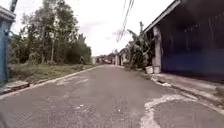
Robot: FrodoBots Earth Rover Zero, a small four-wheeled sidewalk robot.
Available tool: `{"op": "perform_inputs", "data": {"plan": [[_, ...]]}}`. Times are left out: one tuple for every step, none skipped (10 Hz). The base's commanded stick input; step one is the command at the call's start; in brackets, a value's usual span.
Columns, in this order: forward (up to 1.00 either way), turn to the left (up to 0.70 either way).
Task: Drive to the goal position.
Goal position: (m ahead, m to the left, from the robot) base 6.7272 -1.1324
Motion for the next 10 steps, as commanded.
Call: {"op": "perform_inputs", "data": {"plan": [[0.5,0.0],[0.5,0.0],[0.5,0.0],[0.5,0.0],[0.5,0.0],[0.5,0.0],[0.5,0.0],[0.5,0.0],[0.5,0.0],[0.5,0.0]]}}
